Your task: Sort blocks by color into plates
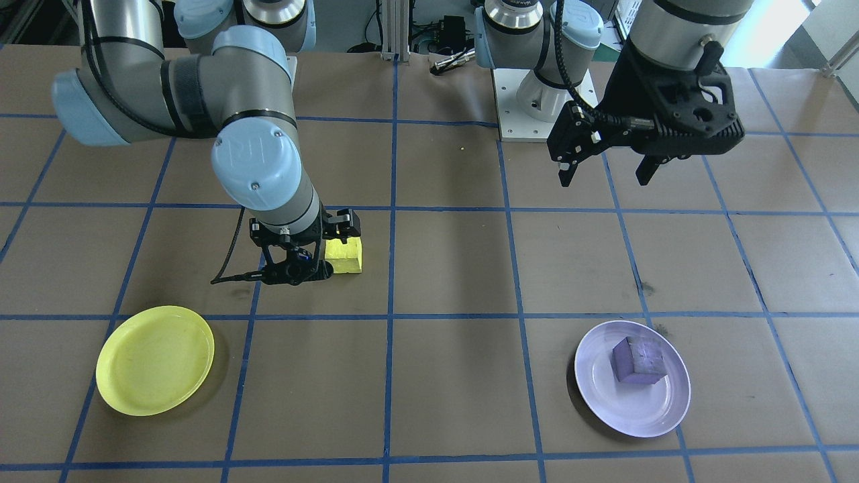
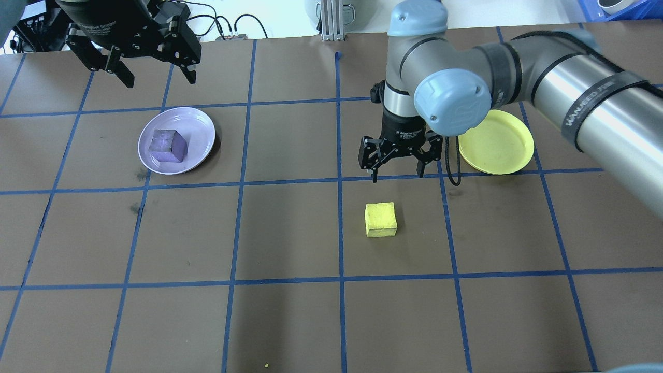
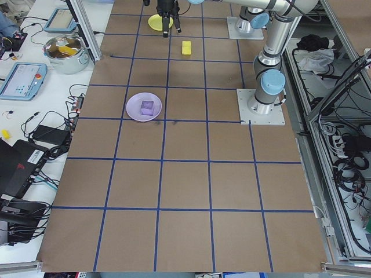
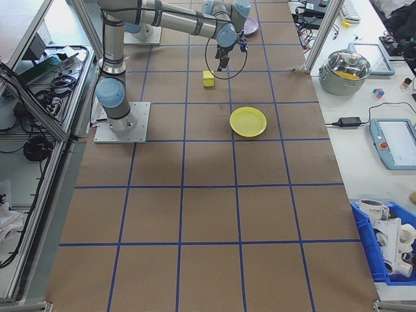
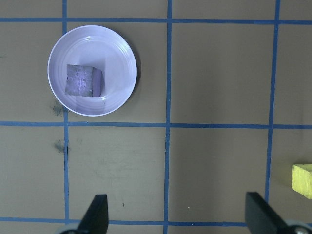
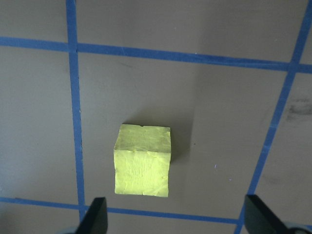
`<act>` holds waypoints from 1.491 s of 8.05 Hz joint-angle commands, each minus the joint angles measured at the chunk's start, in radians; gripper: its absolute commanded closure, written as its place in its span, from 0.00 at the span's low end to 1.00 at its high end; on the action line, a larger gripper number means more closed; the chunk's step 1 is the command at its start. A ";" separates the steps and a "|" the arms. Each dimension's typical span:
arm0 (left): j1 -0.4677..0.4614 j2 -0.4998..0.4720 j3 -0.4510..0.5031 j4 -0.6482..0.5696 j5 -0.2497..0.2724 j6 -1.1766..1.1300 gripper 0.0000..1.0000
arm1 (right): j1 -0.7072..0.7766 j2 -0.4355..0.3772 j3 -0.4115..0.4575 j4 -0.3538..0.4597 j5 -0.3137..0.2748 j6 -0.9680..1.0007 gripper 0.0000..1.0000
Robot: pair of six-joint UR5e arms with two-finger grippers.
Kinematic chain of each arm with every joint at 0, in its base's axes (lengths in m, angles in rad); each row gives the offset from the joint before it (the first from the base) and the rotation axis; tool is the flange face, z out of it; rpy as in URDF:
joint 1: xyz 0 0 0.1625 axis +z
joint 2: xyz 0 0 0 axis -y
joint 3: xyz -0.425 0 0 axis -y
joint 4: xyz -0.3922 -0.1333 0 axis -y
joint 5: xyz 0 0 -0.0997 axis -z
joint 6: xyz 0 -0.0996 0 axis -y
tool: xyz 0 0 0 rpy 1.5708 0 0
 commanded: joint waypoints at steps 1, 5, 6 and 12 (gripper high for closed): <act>0.000 0.018 0.005 0.016 -0.017 0.000 0.00 | 0.047 0.080 0.067 -0.118 0.004 0.009 0.00; -0.011 0.050 0.004 0.014 -0.031 0.000 0.00 | 0.054 0.104 0.106 -0.151 0.048 0.017 0.00; -0.011 0.058 0.002 0.022 -0.031 0.001 0.00 | 0.054 0.101 0.124 -0.156 0.042 0.017 0.00; -0.014 0.064 -0.002 0.022 -0.029 0.001 0.00 | 0.065 0.100 0.162 -0.185 0.041 0.018 0.06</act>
